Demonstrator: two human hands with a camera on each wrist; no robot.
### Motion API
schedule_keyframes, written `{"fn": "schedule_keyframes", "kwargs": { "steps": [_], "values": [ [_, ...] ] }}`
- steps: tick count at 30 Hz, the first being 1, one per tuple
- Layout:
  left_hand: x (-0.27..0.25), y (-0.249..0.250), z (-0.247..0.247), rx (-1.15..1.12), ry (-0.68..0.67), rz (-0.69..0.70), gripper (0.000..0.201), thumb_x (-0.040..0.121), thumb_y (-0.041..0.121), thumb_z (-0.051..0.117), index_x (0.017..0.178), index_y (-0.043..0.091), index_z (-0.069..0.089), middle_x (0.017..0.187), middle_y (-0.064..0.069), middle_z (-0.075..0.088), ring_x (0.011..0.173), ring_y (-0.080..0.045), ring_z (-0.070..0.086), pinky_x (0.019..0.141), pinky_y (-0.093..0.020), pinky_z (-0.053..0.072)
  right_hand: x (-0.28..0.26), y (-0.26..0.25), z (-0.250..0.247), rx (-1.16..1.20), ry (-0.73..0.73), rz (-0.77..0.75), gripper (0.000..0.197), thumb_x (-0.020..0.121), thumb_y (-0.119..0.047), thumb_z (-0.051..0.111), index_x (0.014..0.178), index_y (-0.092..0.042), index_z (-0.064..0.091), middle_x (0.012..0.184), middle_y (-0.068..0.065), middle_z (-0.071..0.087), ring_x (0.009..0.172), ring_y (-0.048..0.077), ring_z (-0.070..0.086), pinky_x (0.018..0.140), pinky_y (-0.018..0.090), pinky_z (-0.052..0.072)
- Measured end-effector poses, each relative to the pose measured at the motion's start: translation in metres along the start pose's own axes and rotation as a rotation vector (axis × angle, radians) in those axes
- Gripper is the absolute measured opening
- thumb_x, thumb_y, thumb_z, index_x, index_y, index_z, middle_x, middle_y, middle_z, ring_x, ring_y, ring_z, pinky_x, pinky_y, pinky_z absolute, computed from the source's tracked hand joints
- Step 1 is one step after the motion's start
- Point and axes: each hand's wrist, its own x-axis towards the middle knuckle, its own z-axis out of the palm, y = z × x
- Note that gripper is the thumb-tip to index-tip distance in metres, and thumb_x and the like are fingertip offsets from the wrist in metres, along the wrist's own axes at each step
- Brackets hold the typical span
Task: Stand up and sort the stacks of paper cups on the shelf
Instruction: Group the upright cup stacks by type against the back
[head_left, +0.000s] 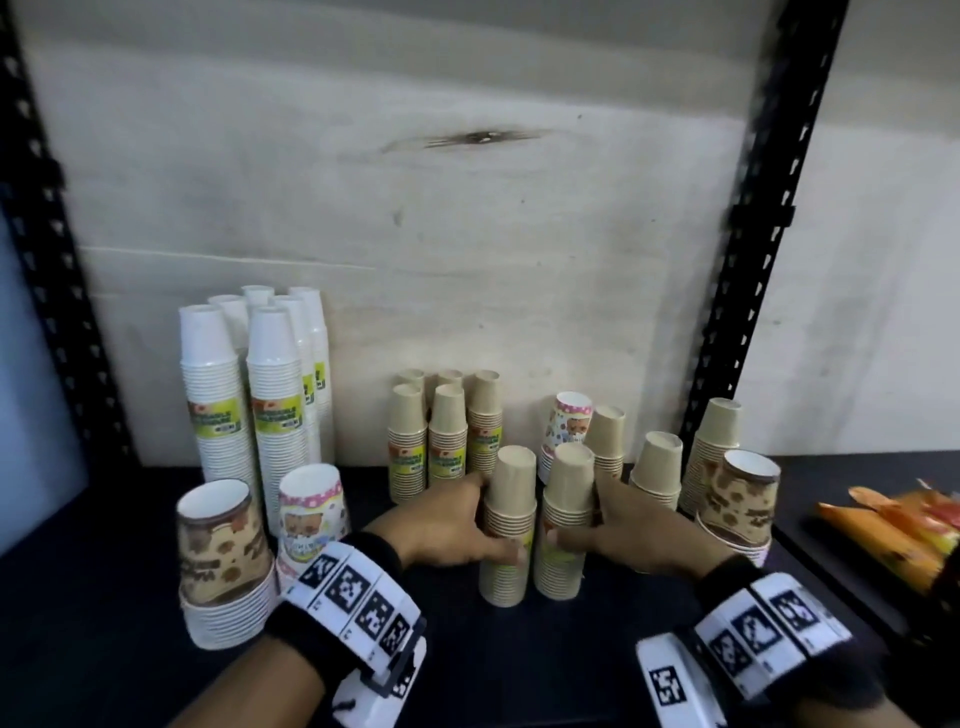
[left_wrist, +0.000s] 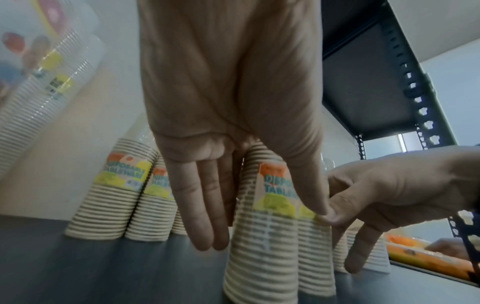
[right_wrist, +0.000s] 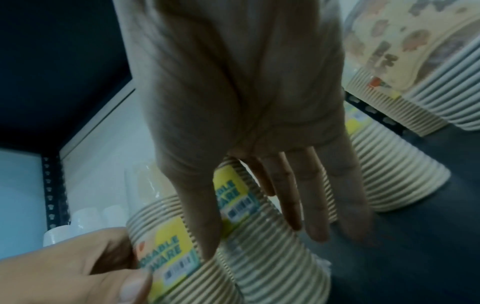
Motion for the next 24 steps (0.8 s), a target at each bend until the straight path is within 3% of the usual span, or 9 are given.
{"fn": "schedule_keyframes", "kwargs": {
  "steps": [6,9,12,14,15,21,24],
  "values": [
    [0.006,-0.012,0.025,-0.071,0.01,-0.026,0.083,0.063,0.062,0.076,0.133,0.032,0.043,0.128,0.014,0.058,0.114,-0.006,0.056,0.102,-0.034,0.046,0.012,0.031,0.025,-0.092,-0.113,0.068,0.081,0.055,-0.071,0.068,0.126,-0.035,0.051,0.121,-0.013,0.064,0.11,0.008,0.06,0.102,0.035,0.047],
    [0.008,-0.015,0.027,-0.106,0.03,-0.032,0.078,0.069,0.056,0.076,0.134,0.03,0.042,0.131,0.012,0.058,0.115,-0.006,0.056,0.103,-0.032,0.046,0.015,0.028,0.025,-0.13,-0.123,0.096,0.075,0.061,-0.068,0.07,0.125,-0.033,0.054,0.122,-0.012,0.064,0.11,0.011,0.06,0.1,0.034,0.048],
    [0.008,-0.019,0.019,-0.121,0.077,-0.055,0.086,0.077,0.048,0.075,0.144,0.025,0.026,0.141,0.008,0.049,0.125,-0.01,0.05,0.107,-0.031,0.041,0.027,0.016,0.022,-0.085,-0.152,0.109,0.06,0.074,-0.049,0.076,0.126,-0.03,0.054,0.121,-0.007,0.064,0.105,0.015,0.062,0.087,0.035,0.057],
    [0.008,-0.026,0.011,-0.132,0.127,-0.08,0.095,0.08,0.042,0.074,0.149,0.024,0.01,0.146,0.006,0.042,0.131,-0.013,0.045,0.109,-0.031,0.036,0.04,0.004,0.022,-0.053,-0.182,0.115,0.057,0.077,-0.043,0.076,0.127,-0.029,0.053,0.121,-0.004,0.063,0.101,0.018,0.063,0.072,0.035,0.062],
    [0.009,-0.03,0.007,-0.139,0.148,-0.099,0.098,0.081,0.04,0.074,0.149,0.024,0.005,0.147,0.005,0.04,0.132,-0.015,0.044,0.11,-0.031,0.035,0.049,-0.001,0.022,-0.06,-0.184,0.114,0.059,0.078,-0.043,0.076,0.129,-0.029,0.051,0.123,-0.003,0.061,0.102,0.019,0.063,0.071,0.036,0.062],
    [0.021,-0.055,-0.002,-0.163,0.28,-0.28,0.099,0.087,0.029,0.067,0.151,0.019,-0.008,0.143,-0.008,0.048,0.124,-0.023,0.053,0.102,-0.03,0.039,0.099,-0.019,0.029,-0.065,-0.035,0.077,0.057,0.076,-0.035,0.075,0.127,-0.019,0.055,0.12,0.002,0.065,0.108,0.022,0.061,0.096,0.039,0.051],
    [0.026,-0.06,0.001,-0.175,0.324,-0.34,0.092,0.089,0.027,0.062,0.15,0.015,-0.005,0.144,-0.011,0.047,0.124,-0.026,0.053,0.102,-0.031,0.04,0.117,-0.02,0.037,-0.033,0.014,0.071,0.05,0.078,-0.031,0.076,0.123,-0.018,0.059,0.121,0.001,0.065,0.112,0.022,0.06,0.1,0.035,0.046]
  ]
}}
